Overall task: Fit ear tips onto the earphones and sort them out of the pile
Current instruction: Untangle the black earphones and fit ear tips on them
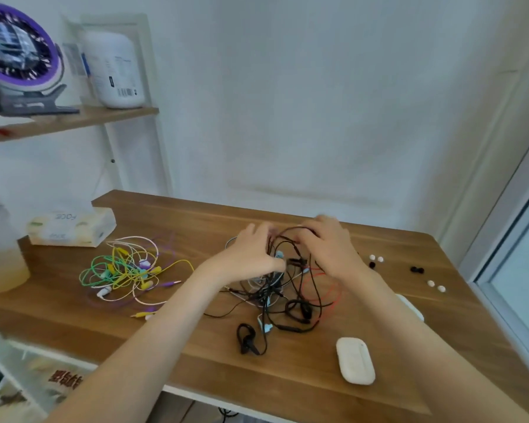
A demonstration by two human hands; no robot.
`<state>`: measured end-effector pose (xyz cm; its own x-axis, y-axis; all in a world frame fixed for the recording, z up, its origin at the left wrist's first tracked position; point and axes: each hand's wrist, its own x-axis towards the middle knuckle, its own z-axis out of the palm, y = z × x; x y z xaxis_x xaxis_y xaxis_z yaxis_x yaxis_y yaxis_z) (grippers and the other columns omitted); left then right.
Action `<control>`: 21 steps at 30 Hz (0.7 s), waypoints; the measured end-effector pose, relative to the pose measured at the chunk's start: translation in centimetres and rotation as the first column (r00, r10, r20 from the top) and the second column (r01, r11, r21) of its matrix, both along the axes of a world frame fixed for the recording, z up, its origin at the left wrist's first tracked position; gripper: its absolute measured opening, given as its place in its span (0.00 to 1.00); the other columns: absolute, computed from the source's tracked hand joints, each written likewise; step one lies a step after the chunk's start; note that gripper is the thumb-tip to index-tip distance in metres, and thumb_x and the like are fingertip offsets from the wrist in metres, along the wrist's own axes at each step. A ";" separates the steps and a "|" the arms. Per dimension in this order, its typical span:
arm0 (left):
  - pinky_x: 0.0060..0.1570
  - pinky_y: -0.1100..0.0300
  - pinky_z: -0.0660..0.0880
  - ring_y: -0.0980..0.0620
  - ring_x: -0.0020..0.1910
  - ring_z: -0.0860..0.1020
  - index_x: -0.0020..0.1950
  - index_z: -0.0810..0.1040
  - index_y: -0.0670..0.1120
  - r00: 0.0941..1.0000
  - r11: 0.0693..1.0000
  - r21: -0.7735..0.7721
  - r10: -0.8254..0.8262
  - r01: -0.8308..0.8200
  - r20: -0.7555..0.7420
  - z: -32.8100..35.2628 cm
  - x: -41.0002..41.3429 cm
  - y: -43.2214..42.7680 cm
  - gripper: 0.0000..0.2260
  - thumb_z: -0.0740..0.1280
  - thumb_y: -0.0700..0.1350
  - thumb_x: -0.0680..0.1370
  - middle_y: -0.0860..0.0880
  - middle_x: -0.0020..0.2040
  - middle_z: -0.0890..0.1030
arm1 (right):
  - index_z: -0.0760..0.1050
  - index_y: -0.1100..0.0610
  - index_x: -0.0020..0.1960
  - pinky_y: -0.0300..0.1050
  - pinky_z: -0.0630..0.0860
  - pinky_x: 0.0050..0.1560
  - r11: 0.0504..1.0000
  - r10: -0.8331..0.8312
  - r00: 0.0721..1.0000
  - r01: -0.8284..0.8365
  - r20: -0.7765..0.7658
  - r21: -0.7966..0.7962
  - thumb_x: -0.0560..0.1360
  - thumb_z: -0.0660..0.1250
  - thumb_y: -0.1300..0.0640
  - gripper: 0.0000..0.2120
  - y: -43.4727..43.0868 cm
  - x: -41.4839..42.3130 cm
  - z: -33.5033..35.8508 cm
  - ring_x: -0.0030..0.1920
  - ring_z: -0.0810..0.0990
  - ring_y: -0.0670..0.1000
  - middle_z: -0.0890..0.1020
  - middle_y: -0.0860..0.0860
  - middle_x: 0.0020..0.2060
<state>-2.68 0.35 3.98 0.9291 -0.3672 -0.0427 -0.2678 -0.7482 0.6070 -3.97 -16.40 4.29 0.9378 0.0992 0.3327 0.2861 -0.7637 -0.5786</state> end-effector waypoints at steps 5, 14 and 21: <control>0.73 0.49 0.56 0.50 0.76 0.52 0.76 0.56 0.49 0.986 0.994 -0.105 0.036 -0.019 0.162 1.2 -0.1 -1.9 0.41 0.70 0.63 0.71 0.53 0.76 0.54 | 0.77 0.62 0.38 0.43 0.66 0.35 0.981 0.027 0.997 -0.011 -0.079 0.193 0.80 0.56 0.53 0.18 -0.6 0.1 4.7 0.32 0.74 0.48 0.79 0.53 0.31; 0.49 0.61 0.72 0.55 0.50 0.77 0.52 0.76 0.50 0.993 0.931 -0.359 -0.029 0.070 0.117 2.7 0.1 -5.1 0.11 0.65 0.55 0.77 0.54 0.48 0.80 | 0.78 0.65 0.44 0.46 0.81 0.45 0.742 0.345 0.938 -0.254 -0.028 0.620 0.80 0.58 0.62 0.12 -1.5 0.0 8.5 0.41 0.81 0.54 0.81 0.59 0.40; 0.49 0.59 0.73 0.54 0.42 0.81 0.41 0.77 0.45 0.994 0.825 -0.565 0.061 0.003 0.094 4.2 0.8 -5.7 0.18 0.54 0.49 0.84 0.50 0.39 0.83 | 0.72 0.55 0.47 0.40 0.72 0.45 0.690 0.313 0.939 -0.330 0.146 0.644 0.70 0.70 0.48 0.14 -3.2 1.1 5.3 0.41 0.74 0.43 0.76 0.43 0.40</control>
<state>-1.89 -5.32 8.19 0.9269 -0.2704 0.2601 -0.3365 -0.2922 0.8952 -2.88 -19.61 9.55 0.8808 0.1444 0.4509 0.4625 -0.0595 -0.8846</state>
